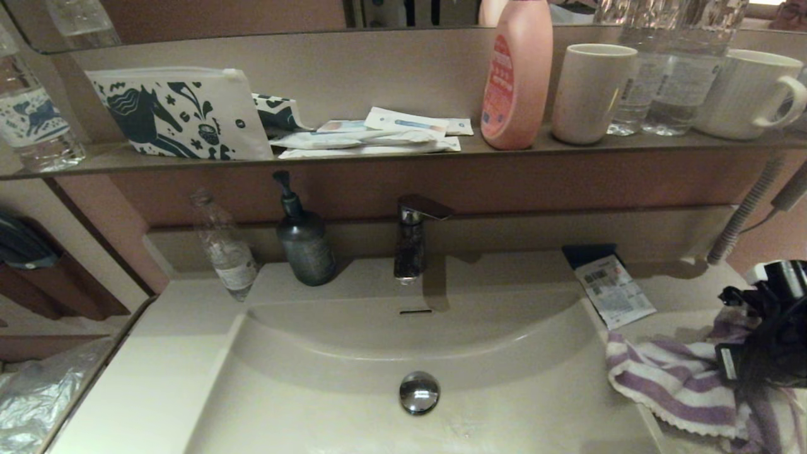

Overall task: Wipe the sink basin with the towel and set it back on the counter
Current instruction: Wipe the sink

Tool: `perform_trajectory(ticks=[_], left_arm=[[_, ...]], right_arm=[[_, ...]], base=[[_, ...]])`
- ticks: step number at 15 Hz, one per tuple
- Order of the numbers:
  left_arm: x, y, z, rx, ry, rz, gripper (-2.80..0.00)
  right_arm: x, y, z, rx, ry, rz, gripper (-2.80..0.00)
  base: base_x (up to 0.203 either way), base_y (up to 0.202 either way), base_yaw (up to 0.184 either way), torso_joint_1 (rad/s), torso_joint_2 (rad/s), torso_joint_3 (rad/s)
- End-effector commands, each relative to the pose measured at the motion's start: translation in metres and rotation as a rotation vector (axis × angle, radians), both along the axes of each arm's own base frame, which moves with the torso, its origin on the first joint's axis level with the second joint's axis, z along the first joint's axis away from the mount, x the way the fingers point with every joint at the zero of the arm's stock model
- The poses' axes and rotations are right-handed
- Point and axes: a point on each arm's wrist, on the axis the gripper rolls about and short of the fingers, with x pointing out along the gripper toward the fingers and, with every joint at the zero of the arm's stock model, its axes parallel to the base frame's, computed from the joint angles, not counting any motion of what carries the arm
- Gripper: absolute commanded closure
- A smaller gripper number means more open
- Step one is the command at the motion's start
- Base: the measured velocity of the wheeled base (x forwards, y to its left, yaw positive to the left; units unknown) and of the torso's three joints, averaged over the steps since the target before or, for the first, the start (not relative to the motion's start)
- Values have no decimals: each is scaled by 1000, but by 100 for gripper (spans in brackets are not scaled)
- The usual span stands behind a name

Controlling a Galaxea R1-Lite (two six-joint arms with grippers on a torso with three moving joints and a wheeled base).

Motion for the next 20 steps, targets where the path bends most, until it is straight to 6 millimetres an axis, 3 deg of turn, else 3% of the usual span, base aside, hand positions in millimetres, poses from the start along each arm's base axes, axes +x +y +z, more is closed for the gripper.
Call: perform_trajectory(ticks=[1, 4, 7, 15, 20], left_arm=[[0, 0, 0, 0, 0, 0, 0], [0, 0, 0, 0, 0, 0, 0], [0, 0, 0, 0, 0, 0, 0], [0, 0, 0, 0, 0, 0, 0], [0, 0, 0, 0, 0, 0, 0]], right_arm=[[29, -14, -6, -3, -14, -20, 0], [46, -34, 8, -17, -42, -51, 0], [31, -42, 15, -30, 1, -40, 0], [-68, -10, 4, 40, 278, 5, 0], [-125, 11, 8, 27, 299, 70, 0]], base=[[0, 0, 0, 0, 0, 0], [0, 0, 0, 0, 0, 0], [0, 0, 0, 0, 0, 0], [0, 0, 0, 0, 0, 0], [0, 0, 0, 0, 0, 0]])
